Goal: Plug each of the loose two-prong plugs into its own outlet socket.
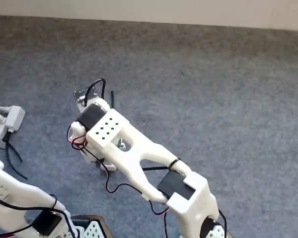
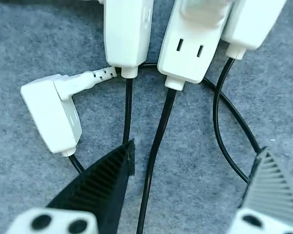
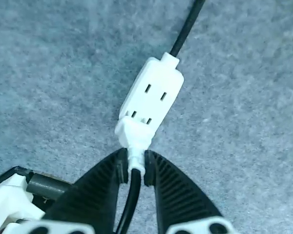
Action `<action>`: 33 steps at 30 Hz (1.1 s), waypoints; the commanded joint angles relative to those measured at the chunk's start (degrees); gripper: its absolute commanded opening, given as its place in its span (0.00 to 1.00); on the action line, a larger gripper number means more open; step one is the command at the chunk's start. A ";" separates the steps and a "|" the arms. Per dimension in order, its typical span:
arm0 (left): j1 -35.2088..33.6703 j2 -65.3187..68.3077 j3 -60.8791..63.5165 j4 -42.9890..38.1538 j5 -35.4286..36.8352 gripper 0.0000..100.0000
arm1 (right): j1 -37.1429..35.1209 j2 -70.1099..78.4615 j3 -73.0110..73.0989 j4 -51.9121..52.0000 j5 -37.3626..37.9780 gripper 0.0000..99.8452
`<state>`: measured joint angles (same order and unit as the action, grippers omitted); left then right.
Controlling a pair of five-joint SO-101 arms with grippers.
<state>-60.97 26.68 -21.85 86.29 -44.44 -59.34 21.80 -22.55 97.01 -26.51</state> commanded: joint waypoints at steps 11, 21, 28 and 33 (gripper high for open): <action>-0.04 -0.66 1.63 -4.40 -0.26 0.37 | 1.71 -1.27 -2.59 2.15 -0.35 0.01; -0.22 -0.75 3.30 -6.15 -0.26 0.37 | 2.24 -1.01 -2.51 2.24 -0.18 0.01; -0.22 -0.92 3.30 -6.15 -0.26 0.37 | 2.24 -0.92 -2.07 2.59 -0.18 0.01; -0.22 -0.92 3.38 -6.15 -0.26 0.37 | 2.33 -0.84 -1.89 2.59 -0.18 0.01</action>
<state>-61.05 26.68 -18.24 80.75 -44.44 -58.20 21.80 -22.55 97.80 -26.51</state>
